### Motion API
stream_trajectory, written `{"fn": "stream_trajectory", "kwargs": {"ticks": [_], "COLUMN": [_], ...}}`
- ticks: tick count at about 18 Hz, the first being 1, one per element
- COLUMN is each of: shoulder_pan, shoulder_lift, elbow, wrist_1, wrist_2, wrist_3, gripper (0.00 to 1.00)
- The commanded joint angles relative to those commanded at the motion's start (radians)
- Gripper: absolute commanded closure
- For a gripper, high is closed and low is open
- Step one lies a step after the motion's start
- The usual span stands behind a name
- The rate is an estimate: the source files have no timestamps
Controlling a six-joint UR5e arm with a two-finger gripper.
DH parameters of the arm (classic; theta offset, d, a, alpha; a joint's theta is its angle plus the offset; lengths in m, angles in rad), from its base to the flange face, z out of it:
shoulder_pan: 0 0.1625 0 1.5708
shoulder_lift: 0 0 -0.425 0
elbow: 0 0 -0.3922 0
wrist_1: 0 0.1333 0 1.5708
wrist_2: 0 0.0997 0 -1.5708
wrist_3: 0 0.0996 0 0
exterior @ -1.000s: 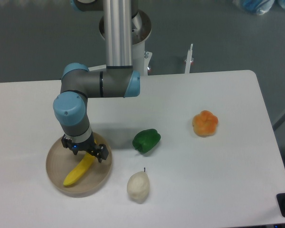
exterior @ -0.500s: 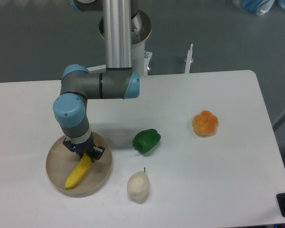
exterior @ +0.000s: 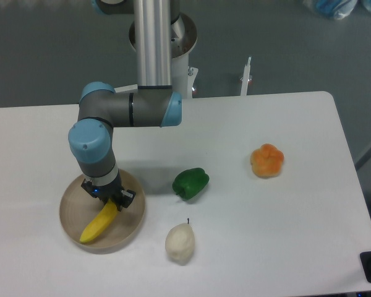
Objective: Pick up the banana from the plate
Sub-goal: 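Close the gripper around the yellow banana, then lift the banana off the plate and carry it toward the green pepper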
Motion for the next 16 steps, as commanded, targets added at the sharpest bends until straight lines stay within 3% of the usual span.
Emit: {"fn": "stream_trajectory", "kwargs": {"ticks": [6, 12, 16], "shoulder_pan": [0.050, 0.187, 0.279], "shoulder_lift": [0.101, 0.175, 0.210], "elbow": [0.017, 0.058, 0.064], "wrist_1": [-0.015, -0.150, -0.169], "wrist_2": [0.000, 0.003, 0.005], "wrist_3": [0.054, 0.207, 0.357], "gripper": [0.64, 0.64, 0.64]}}
